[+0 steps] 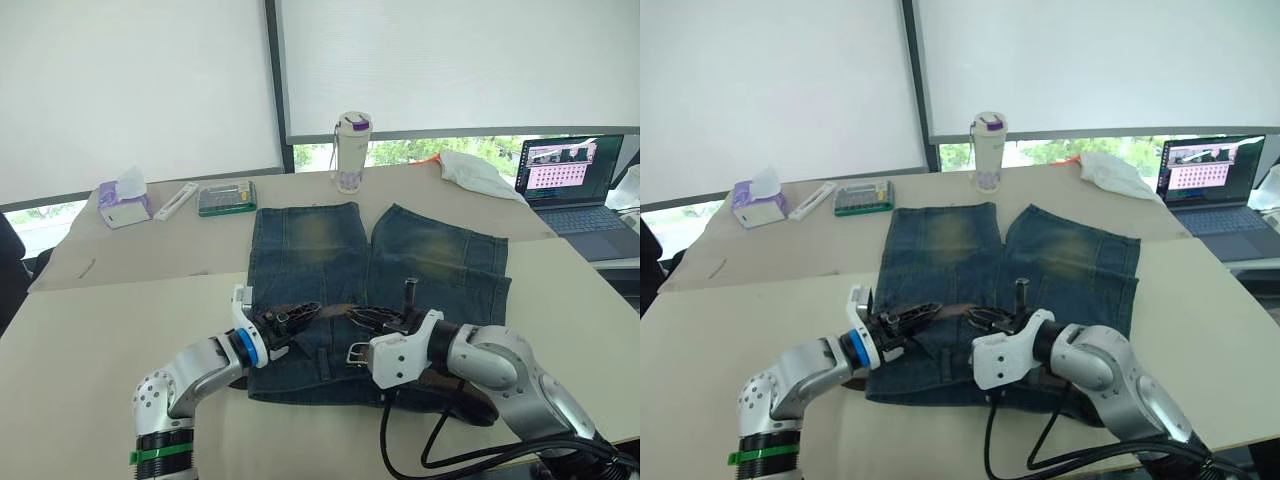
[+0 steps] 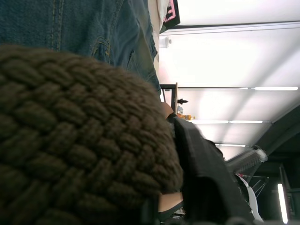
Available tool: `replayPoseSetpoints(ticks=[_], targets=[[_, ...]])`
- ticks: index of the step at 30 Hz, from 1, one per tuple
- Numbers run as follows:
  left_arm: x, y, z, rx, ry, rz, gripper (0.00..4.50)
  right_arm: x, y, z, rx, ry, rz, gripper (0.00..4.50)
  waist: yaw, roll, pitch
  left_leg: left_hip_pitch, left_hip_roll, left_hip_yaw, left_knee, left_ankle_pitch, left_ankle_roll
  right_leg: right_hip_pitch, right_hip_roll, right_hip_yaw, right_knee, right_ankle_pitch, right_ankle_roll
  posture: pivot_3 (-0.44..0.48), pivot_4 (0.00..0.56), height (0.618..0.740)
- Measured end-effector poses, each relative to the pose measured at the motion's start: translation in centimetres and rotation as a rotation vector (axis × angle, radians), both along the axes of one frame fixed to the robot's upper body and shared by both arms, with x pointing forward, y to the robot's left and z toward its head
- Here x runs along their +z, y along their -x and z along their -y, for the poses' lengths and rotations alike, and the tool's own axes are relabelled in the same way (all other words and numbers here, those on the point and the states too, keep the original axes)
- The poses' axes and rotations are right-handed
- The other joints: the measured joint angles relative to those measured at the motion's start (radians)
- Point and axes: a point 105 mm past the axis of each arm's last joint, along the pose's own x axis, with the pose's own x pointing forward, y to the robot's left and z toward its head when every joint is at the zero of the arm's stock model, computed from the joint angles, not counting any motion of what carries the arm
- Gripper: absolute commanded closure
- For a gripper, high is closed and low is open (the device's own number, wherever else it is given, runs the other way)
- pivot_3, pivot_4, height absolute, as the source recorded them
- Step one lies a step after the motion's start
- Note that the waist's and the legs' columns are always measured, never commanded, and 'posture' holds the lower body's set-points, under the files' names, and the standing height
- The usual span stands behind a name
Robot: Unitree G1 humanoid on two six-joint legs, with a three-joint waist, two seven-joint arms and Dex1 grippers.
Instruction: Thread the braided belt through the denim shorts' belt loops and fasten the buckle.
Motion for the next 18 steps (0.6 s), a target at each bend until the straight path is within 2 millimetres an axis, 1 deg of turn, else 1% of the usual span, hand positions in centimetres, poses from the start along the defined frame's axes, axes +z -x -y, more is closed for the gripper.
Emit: replayPoseSetpoints(ticks=[2,4,7,8,9,11,13,15,18], targets=[[-0.1,-0.1,-0.5,0.014,-0.006,-0.006,4.5,0.1,0.1,0.0,-0.017,-0.045,-0.074,2.32,0.001,0.0,0.0,0.0,0.0,0.0,0.0,0.0,0.0,0.0,0.0,0.0,0.0,0.0,0.0,0.0,0.15,0.74],[-0.2,-0.4,-1.6,0.037,-0.025,-0.006,4.5,-0.3,0.5,0.3,-0.032,-0.061,-0.163,1.66,0.001,0.0,0.0,0.0,0.0,-0.001,0.0,0.0,0.0,0.0,0.0,0.0,0.0,0.0,0.0,0.0,0.15,0.74],[0.4,-0.6,-3.7,0.076,-0.047,0.035,4.5,-2.8,1.6,1.1,-0.04,0.022,-0.33,1.66,0.001,0.0,0.0,0.0,0.0,-0.001,-0.001,0.0,0.0,0.0,0.0,-0.001,-0.001,0.0,0.0,0.0,0.15,0.74],[0.6,-0.6,-4.2,0.081,-0.057,0.049,4.5,-3.8,2.1,1.0,-0.032,0.047,-0.38,1.66,0.0,0.0,0.0,0.0,0.0,-0.001,-0.001,0.0,0.0,0.0,0.0,-0.001,-0.001,0.0,0.0,0.0,0.15,0.74],[0.7,-0.5,-4.5,0.083,-0.061,0.057,4.5,-4.3,2.5,0.7,-0.017,0.06,-0.41,1.66,-0.001,0.001,0.0,0.0,0.0,-0.001,-0.001,0.0,0.0,0.0,0.0,-0.001,-0.001,0.0,0.0,0.0,0.15,0.74],[0.5,-0.3,-4.7,0.081,-0.058,0.055,4.5,-4.8,2.9,0.2,0.009,0.079,-0.426,1.66,-0.002,0.001,0.0,0.0,0.0,-0.001,-0.001,0.0,-0.001,0.0,0.0,-0.001,-0.001,0.0,0.0,0.0,0.15,0.74],[-0.1,0.0,-5.1,0.094,-0.06,0.035,4.5,-5.7,2.6,0.1,-0.002,0.115,-0.43,1.66,-0.002,0.0,0.001,0.0,0.0,-0.001,-0.002,0.0,-0.001,0.0,0.0,-0.001,-0.001,0.0,0.0,0.0,0.15,0.74],[-0.4,0.0,-5.4,0.116,-0.056,0.025,4.5,-6.8,1.8,0.3,-0.043,0.139,-0.432,1.66,0.0,0.0,0.001,0.0,0.0,-0.001,-0.001,0.0,-0.001,0.0,-0.001,-0.001,-0.001,0.0,0.0,0.0,0.15,0.74],[0.0,-0.7,-5.4,0.134,-0.046,0.031,4.5,-6.6,0.4,-0.5,-0.063,0.119,-0.392,2.46,0.002,-0.001,0.001,0.0,0.0,-0.002,-0.001,0.0,-0.001,0.001,-0.001,-0.002,-0.001,0.0,0.0,0.0,0.15,0.74]])
